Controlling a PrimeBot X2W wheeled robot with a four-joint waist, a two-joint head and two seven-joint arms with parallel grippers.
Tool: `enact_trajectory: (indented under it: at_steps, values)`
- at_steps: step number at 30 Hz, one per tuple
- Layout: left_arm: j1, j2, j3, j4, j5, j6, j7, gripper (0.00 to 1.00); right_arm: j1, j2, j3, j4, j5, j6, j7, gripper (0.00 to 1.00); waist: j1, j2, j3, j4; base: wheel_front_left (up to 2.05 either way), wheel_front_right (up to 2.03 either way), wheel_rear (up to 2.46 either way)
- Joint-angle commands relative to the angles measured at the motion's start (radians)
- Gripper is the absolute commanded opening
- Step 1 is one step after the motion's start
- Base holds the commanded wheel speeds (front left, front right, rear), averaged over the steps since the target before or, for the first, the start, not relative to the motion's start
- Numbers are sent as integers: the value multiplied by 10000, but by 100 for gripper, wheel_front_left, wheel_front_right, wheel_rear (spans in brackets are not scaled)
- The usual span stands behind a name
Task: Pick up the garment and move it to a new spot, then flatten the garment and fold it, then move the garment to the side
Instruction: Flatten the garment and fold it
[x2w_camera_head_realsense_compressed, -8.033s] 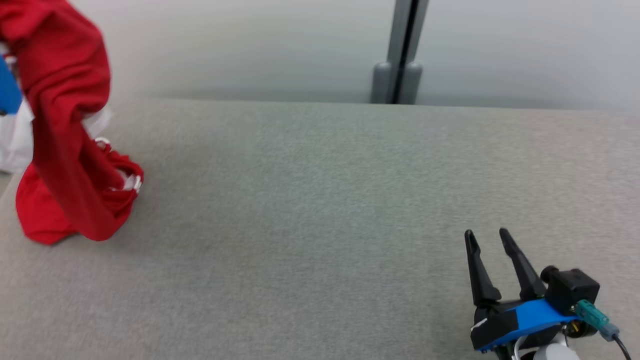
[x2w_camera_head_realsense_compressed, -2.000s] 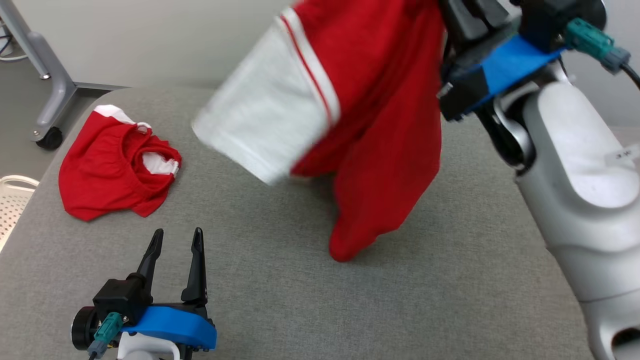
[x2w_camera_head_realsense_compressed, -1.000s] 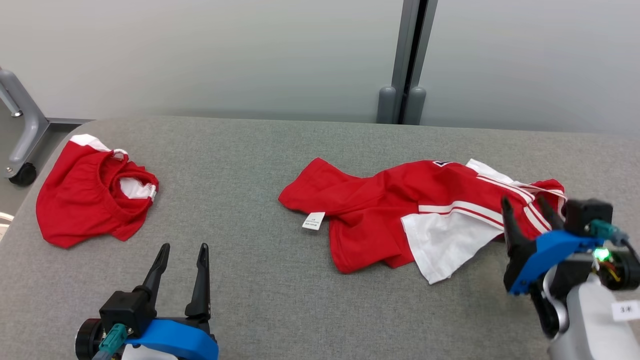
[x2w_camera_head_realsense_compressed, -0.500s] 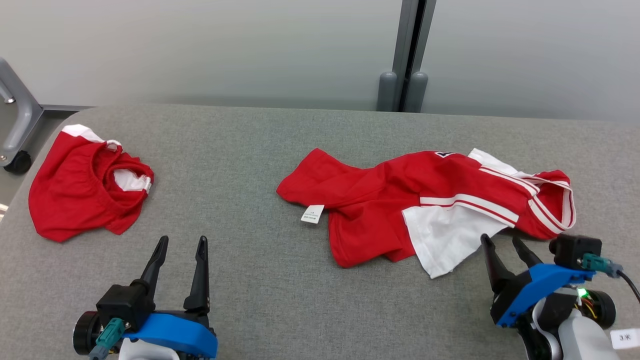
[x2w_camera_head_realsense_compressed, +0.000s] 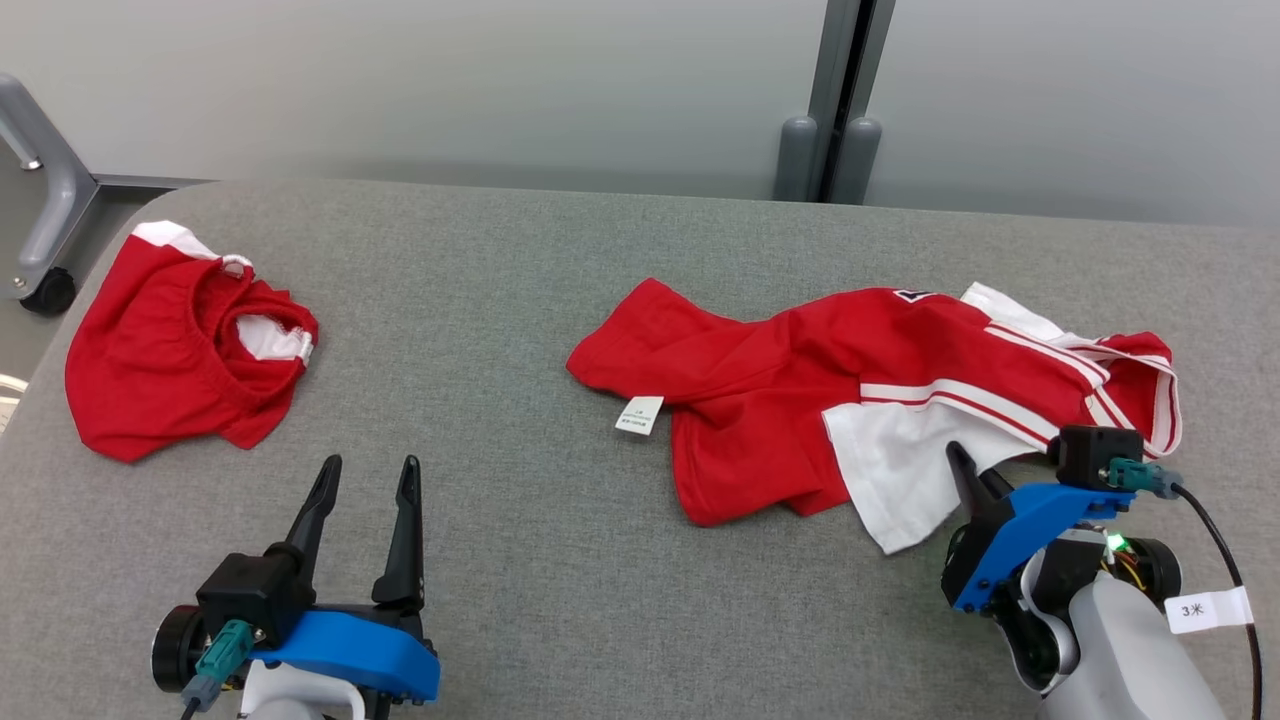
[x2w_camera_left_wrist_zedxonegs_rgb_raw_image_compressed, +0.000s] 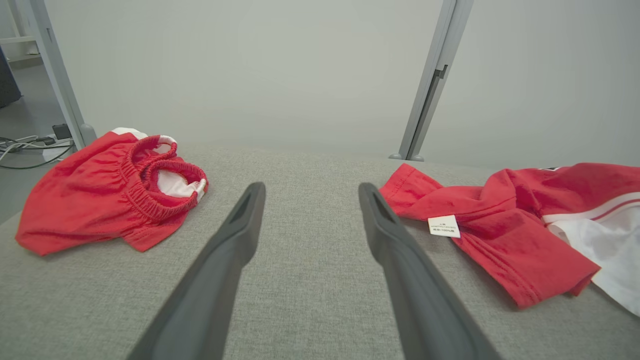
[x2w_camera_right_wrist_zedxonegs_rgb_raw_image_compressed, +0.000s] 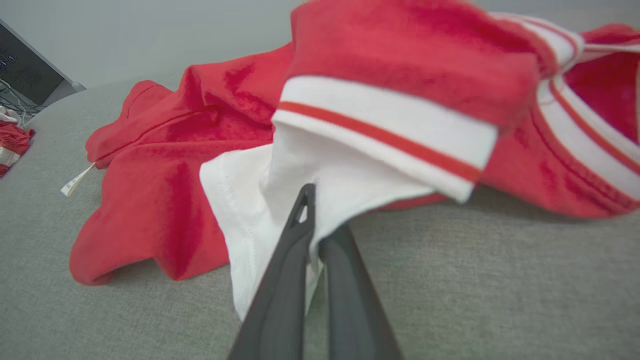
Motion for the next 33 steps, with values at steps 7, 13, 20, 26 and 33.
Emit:
enact_trajectory:
  at_steps: [7, 13, 20, 26, 33]
  values:
    - [168, 39, 196, 41, -110, 89, -79, 100, 1211, -30, -582, -1415, 143, 3, 286, 0, -1, 1, -237, -365, 0, 0, 0]
    - [364, 114, 327, -53, -159, 167, -100, 100, 2955, -28, -1705, -4282, 63, 5, 1599, 0, -1, 1, -386, -813, 0, 0, 0]
    - [468, 142, 428, -114, -155, 203, -111, 100, 4173, -23, -2724, -6256, 399, 5, 2917, 0, -1, 1, -472, -1124, 0, 0, 0]
    - [503, 99, 327, -8, -138, 120, -118, 100, 4272, -24, -3045, -6299, -17, 5, 2567, 100, -1, 1, -607, -1112, 0, 0, 0]
    - [648, 107, 273, 113, -192, 68, -124, 100, 4191, -23, -2313, -6585, -806, 3, 868, 100, -1, 1, -822, -1016, 0, 0, 0]
